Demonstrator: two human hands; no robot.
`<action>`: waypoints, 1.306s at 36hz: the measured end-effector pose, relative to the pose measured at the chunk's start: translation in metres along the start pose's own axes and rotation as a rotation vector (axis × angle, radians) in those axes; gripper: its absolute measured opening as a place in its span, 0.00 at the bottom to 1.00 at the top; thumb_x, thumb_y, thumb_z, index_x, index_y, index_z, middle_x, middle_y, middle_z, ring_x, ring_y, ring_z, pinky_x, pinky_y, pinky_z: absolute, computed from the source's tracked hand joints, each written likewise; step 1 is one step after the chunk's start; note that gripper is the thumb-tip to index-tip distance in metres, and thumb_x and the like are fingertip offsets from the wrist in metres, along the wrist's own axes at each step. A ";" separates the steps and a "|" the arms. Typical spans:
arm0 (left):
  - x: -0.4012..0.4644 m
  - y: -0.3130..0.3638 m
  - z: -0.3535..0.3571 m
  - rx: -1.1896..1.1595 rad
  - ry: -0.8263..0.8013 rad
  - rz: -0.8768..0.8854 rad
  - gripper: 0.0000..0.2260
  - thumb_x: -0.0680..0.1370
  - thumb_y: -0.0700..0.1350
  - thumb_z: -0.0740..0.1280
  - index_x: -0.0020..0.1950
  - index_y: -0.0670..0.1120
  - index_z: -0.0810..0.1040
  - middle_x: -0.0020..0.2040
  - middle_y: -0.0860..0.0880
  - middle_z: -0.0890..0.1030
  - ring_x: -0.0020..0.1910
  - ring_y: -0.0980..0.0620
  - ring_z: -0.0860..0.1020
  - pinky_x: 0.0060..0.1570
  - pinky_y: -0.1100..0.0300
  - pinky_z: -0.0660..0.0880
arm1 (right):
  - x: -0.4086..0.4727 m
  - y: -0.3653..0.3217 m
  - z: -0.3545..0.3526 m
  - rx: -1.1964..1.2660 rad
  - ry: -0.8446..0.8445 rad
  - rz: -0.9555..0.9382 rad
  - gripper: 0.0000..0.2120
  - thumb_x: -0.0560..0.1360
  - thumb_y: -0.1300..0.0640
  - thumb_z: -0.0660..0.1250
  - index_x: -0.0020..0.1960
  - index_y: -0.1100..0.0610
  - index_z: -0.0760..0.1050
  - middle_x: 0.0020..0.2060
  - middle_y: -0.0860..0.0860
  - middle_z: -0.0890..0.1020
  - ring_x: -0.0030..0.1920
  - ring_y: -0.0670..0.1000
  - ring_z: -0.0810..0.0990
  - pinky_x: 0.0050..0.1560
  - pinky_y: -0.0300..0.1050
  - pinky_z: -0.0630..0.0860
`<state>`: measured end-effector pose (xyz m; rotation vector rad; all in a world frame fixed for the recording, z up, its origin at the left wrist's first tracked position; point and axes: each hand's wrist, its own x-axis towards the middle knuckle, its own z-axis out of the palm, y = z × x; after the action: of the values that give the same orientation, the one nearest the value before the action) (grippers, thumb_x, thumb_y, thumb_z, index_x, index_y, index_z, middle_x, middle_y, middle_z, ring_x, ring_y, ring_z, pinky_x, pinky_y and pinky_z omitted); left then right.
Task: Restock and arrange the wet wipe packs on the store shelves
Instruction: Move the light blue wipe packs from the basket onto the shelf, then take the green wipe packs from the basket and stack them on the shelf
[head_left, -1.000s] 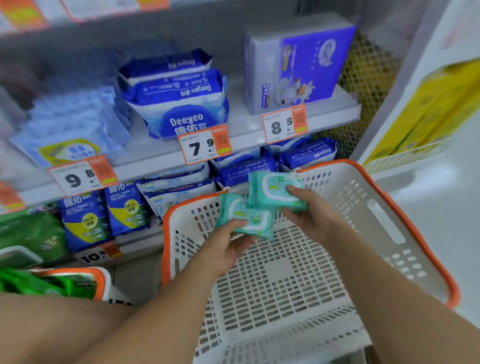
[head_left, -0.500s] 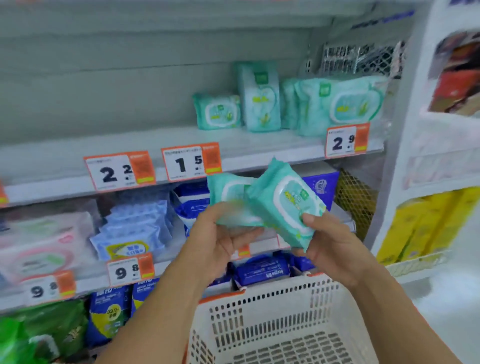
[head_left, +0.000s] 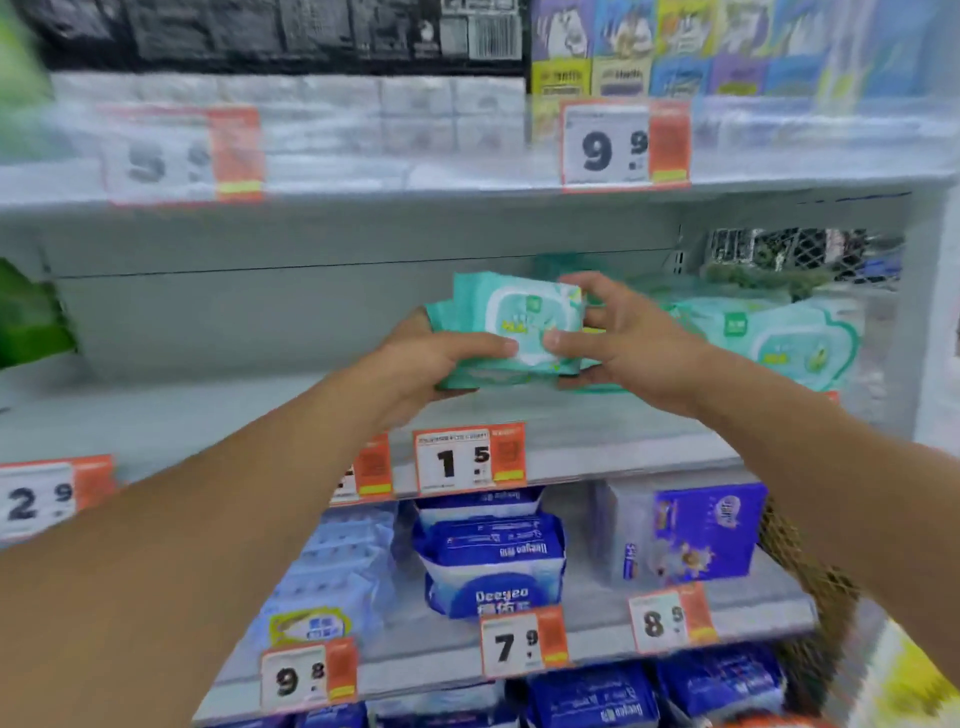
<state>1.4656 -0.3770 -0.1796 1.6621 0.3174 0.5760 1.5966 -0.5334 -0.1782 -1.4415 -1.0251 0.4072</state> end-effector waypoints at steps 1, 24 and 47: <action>0.010 -0.005 -0.002 -0.001 -0.023 -0.024 0.19 0.69 0.37 0.76 0.59 0.46 0.80 0.53 0.46 0.86 0.51 0.48 0.84 0.48 0.55 0.81 | 0.009 0.006 0.001 -0.083 0.014 -0.005 0.24 0.74 0.67 0.72 0.64 0.49 0.70 0.58 0.58 0.80 0.47 0.55 0.83 0.46 0.59 0.83; 0.111 -0.063 -0.009 0.713 -0.334 -0.338 0.25 0.78 0.61 0.64 0.74 0.55 0.66 0.65 0.53 0.77 0.58 0.53 0.77 0.61 0.56 0.73 | 0.097 0.025 0.019 -1.569 -0.187 -0.140 0.35 0.77 0.58 0.70 0.79 0.45 0.59 0.70 0.52 0.74 0.68 0.57 0.72 0.61 0.46 0.70; -0.251 -0.087 -0.120 1.000 -0.013 0.066 0.06 0.74 0.46 0.73 0.42 0.43 0.84 0.38 0.47 0.84 0.37 0.51 0.81 0.40 0.57 0.76 | -0.121 0.002 0.231 -1.225 -0.885 -0.150 0.07 0.75 0.54 0.70 0.52 0.53 0.82 0.45 0.51 0.83 0.45 0.52 0.79 0.48 0.45 0.73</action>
<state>1.2012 -0.3906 -0.3015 2.6396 0.6030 0.4746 1.3537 -0.4851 -0.2613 -2.2806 -2.3337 0.2971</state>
